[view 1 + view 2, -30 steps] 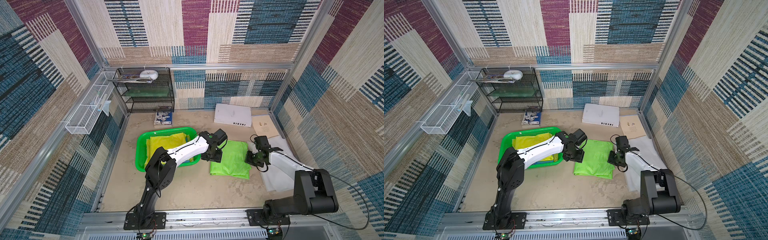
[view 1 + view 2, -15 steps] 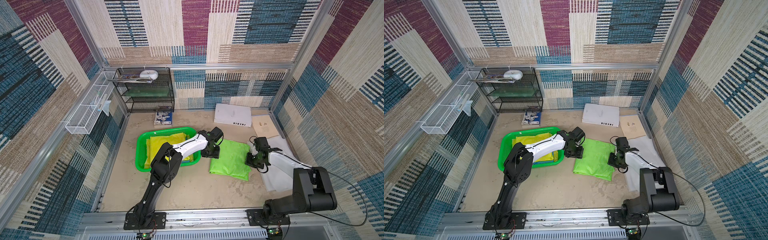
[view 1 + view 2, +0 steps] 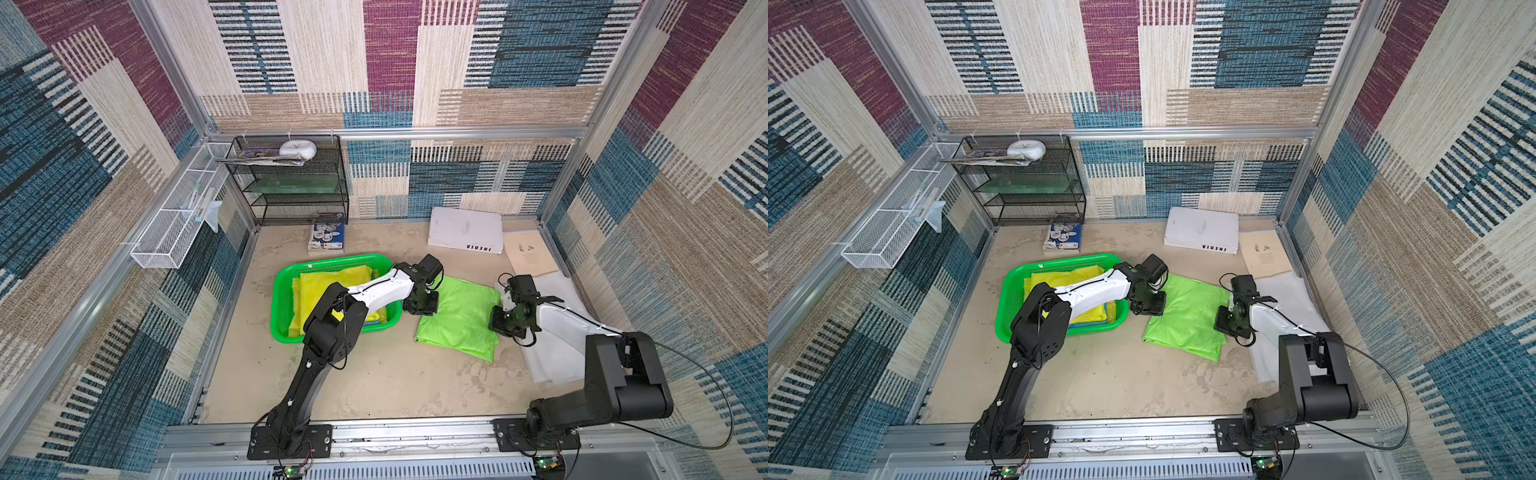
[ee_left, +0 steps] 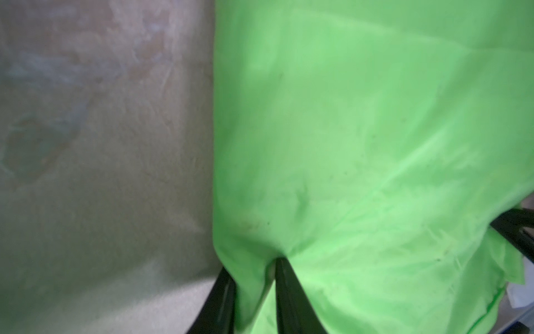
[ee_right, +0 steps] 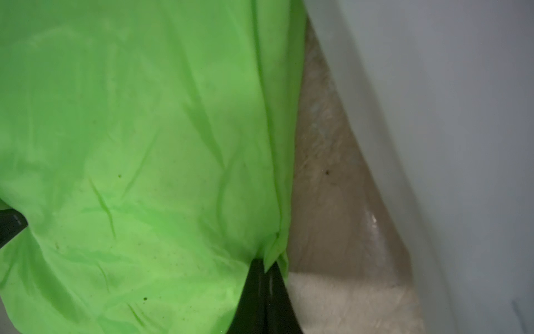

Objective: Put the folded raincoat in the basket
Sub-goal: Pick up the raincoat from the center of the board.

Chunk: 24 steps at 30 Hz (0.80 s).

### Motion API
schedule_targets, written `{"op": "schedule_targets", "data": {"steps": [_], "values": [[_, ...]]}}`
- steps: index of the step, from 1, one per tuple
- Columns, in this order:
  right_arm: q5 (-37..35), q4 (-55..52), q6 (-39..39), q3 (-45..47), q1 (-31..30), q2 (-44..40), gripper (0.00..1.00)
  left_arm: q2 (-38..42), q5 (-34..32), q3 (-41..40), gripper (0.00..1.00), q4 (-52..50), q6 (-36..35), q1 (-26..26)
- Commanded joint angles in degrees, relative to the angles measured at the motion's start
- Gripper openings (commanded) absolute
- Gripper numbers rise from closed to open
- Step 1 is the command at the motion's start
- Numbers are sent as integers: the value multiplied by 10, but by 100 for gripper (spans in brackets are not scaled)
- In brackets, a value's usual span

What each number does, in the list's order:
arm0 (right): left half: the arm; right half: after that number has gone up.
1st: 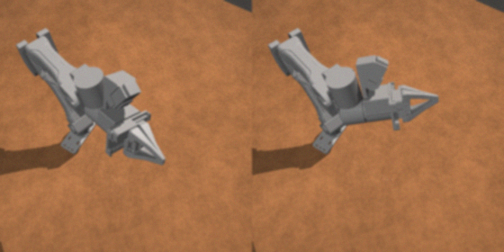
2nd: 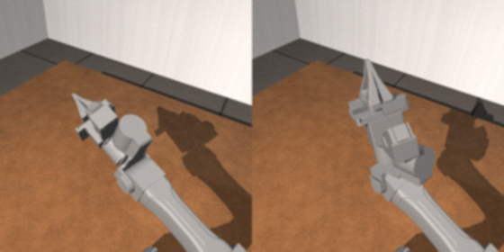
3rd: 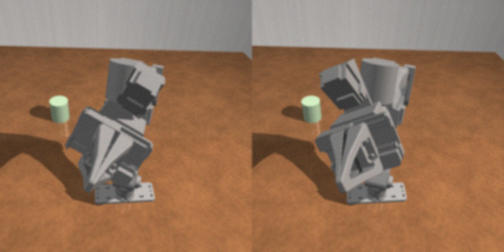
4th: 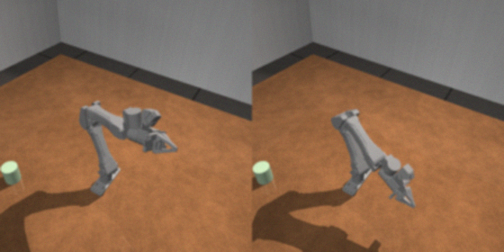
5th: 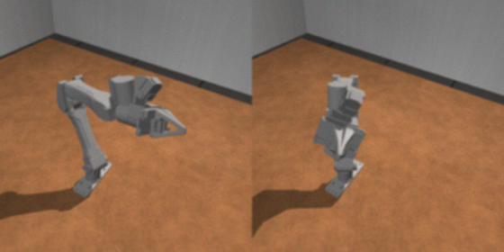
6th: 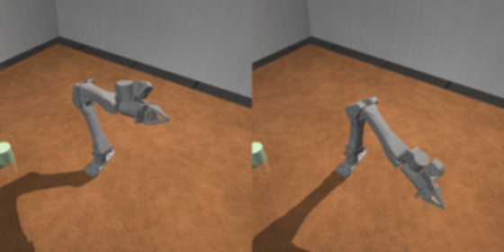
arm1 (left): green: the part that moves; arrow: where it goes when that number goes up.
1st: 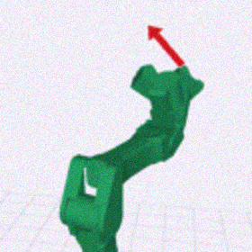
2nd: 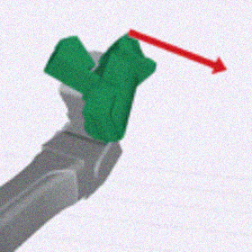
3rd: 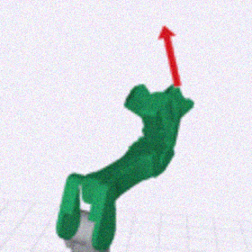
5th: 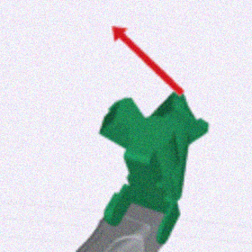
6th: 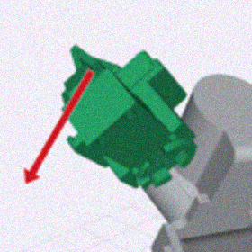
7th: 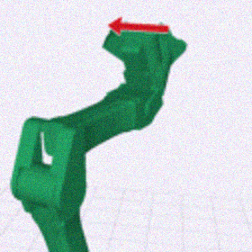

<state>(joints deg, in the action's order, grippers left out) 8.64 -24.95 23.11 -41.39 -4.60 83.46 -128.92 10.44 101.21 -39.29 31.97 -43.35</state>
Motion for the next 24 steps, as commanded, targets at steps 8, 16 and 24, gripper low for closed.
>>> {"op": "schedule_targets", "data": {"steps": [8, 16, 24], "values": [[20, 13, -1, 4, -1, -42, 0, 34, -14, 1, 5, -23, -3, -1], [29, -12, 15, -13, 0, -102, 0, 71, -7, 34, 0, -54, -2, -14], [103, -36, 26, -108, -1, -130, 0, 92, -108, 147, 0, -172, -7, -16]]}}
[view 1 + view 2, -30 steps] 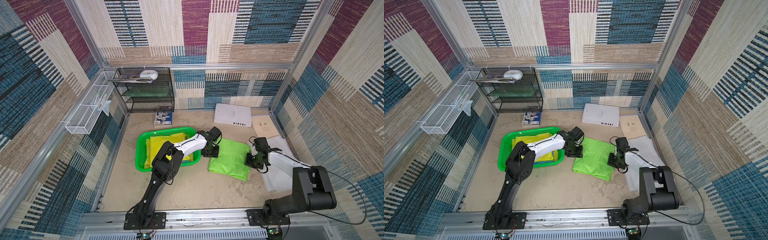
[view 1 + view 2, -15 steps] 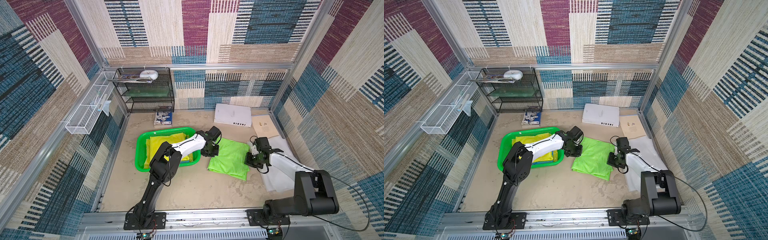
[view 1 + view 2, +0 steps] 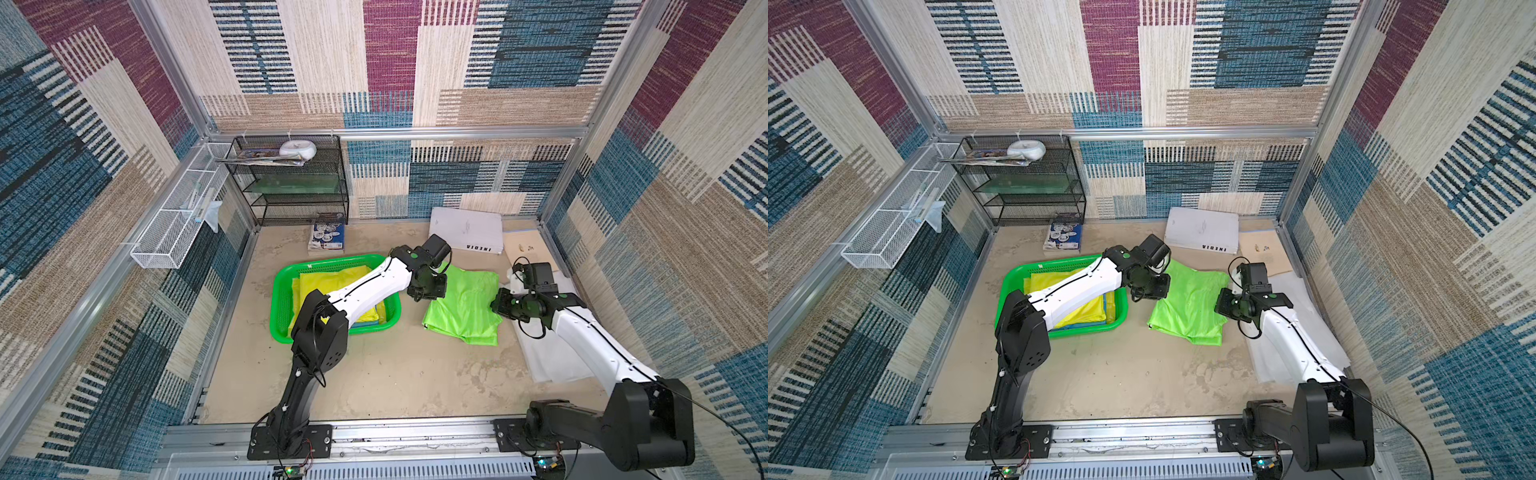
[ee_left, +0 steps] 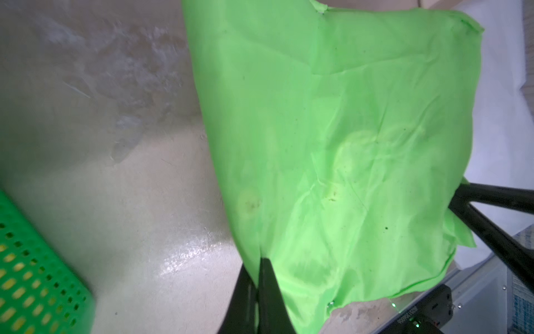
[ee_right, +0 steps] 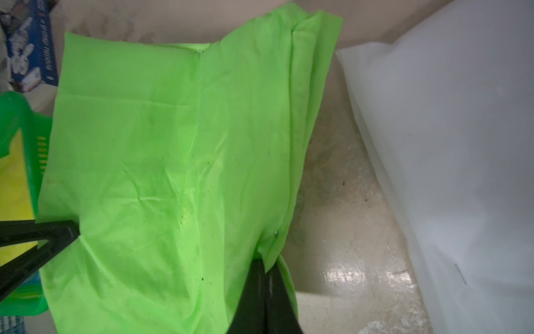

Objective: Put the folded raincoat in the basket
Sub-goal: Pick up the raincoat from the center of the board, then place the raincoat in the basket.

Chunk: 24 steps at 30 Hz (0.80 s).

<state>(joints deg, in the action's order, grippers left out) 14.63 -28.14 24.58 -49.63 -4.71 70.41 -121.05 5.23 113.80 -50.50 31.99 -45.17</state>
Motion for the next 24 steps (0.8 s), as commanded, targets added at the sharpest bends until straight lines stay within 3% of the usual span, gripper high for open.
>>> {"op": "schedule_targets", "data": {"steps": [1, 5, 11, 19, 24], "values": [[57, -3, 19, -42, 0, 9, 0, 22, -63, 25, 0, -70, -8, 8], [108, 15, 50, -98, -23, 53, 0, 73, -73, -8, 0, -93, -11, 49], [141, 66, 109, -201, -123, 169, 0, 194, -89, -136, 0, -91, -24, 155], [149, 75, 156, -438, -281, 389, 0, 329, -96, -303, 0, -72, -57, 311], [153, 53, 163, -556, -329, 503, 0, 366, -109, -360, 0, -70, -77, 406]]}}
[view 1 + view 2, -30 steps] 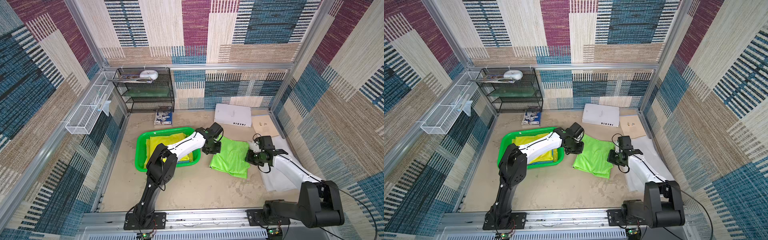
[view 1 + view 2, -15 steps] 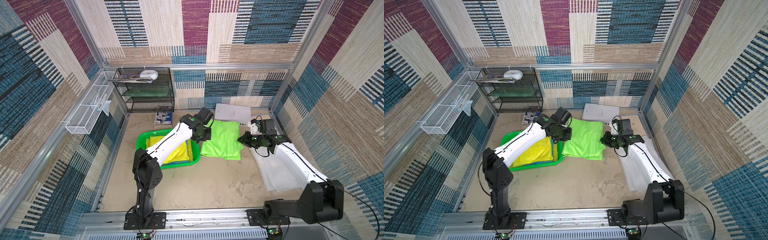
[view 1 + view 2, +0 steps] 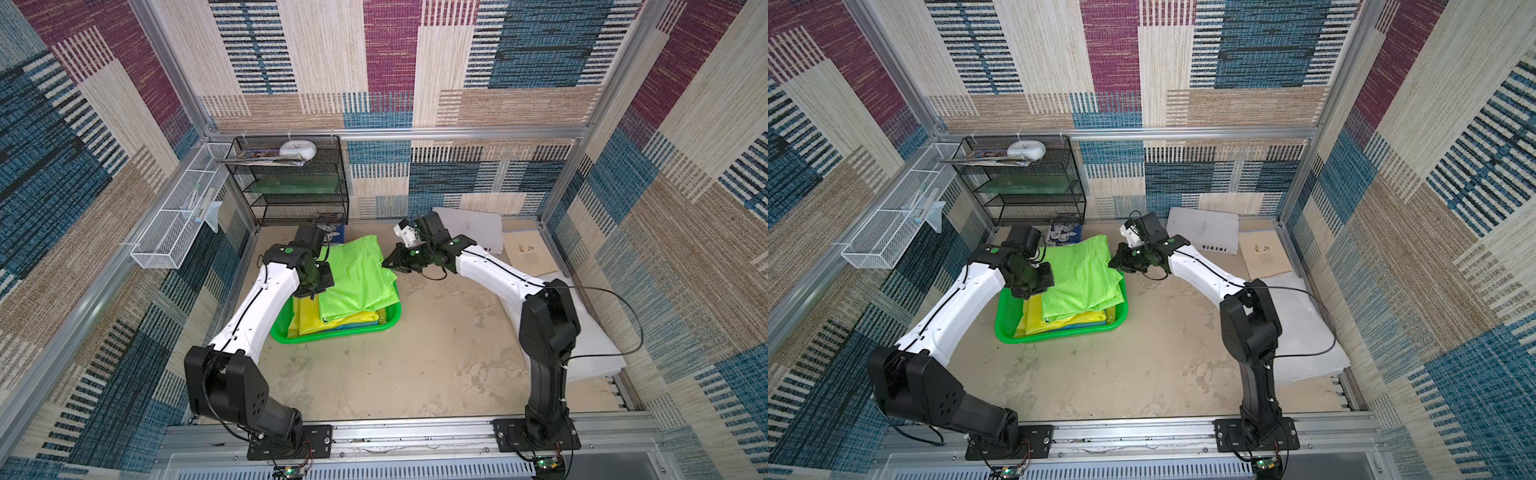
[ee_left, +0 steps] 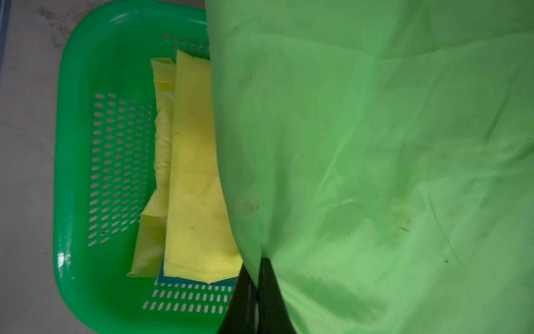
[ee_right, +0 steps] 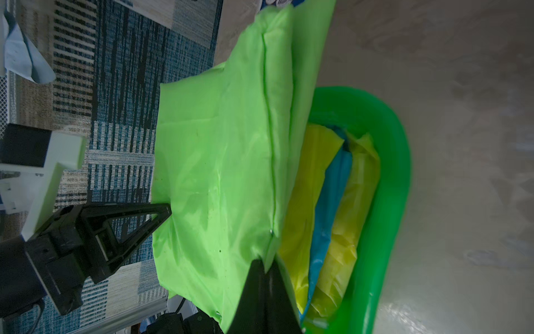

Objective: Put the folded raincoat in the basket
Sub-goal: Place the raincoat in the basket.

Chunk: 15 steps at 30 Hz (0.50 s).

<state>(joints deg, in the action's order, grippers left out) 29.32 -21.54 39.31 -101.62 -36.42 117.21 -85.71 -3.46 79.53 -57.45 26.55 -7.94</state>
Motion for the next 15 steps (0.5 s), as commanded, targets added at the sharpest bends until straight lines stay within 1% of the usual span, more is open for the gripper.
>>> {"op": "schedule_targets", "data": {"steps": [1, 3, 5, 7, 15], "values": [[8, -13, 19, -50, -17, 50, 0, 13, -26, -24, 0, 2, -28, 47], [14, -12, 24, -75, -24, 82, 0, 4, -28, -35, 0, 11, -37, 75], [16, -12, 27, -85, -28, 101, 0, -12, -8, -43, 0, 16, -43, 91], [18, -11, 28, -82, -33, 111, 0, -26, -12, -53, 0, 26, -40, 97], [12, 40, 39, 23, -39, 69, 0, -56, 21, -75, 0, 44, -31, 99]]}}
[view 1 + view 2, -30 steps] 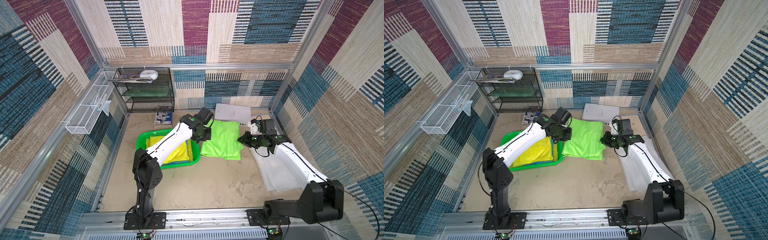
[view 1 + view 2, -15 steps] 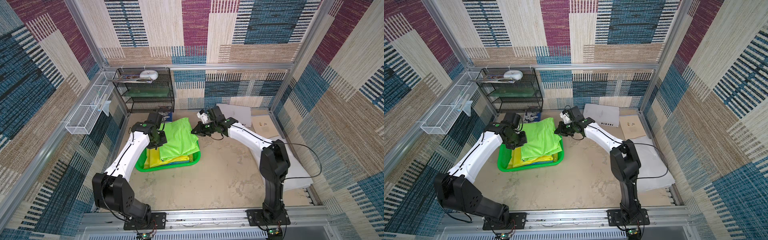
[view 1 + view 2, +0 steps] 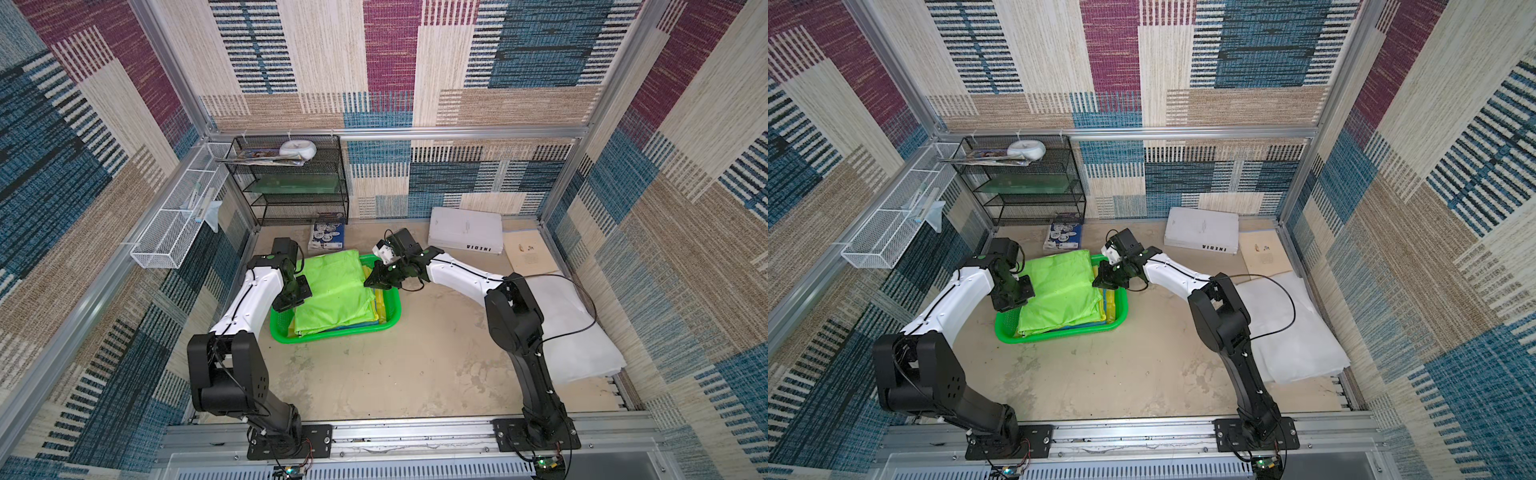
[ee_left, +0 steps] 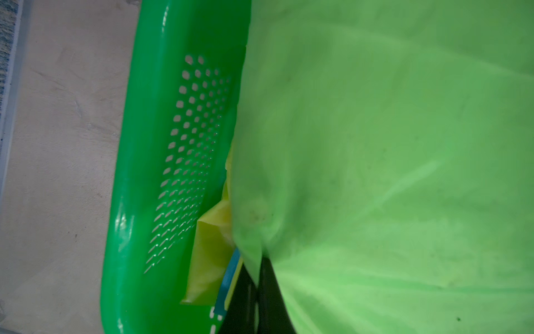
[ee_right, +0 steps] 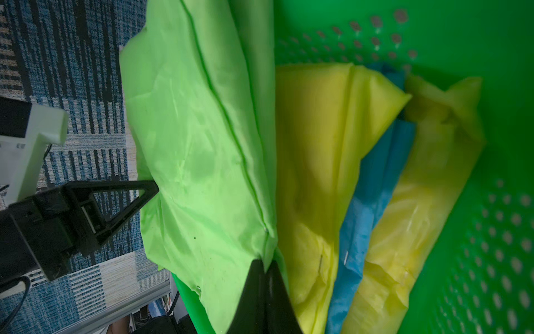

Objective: Put the folded raincoat in the basket
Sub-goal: Place the raincoat in the basket.

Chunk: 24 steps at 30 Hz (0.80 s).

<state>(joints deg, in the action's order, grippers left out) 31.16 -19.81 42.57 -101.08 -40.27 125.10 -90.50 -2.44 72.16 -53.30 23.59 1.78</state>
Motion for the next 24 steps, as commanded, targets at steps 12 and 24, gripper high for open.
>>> {"op": "schedule_targets", "data": {"steps": [12, 24], "values": [[-10, 57, 11, 91, -6, -58, 0, -6, 33, -14, 4, 3, -13, 0], [-21, 23, -9, 78, -5, -63, 26, 11, 16, -17, 45, -9, -21, 1]]}}
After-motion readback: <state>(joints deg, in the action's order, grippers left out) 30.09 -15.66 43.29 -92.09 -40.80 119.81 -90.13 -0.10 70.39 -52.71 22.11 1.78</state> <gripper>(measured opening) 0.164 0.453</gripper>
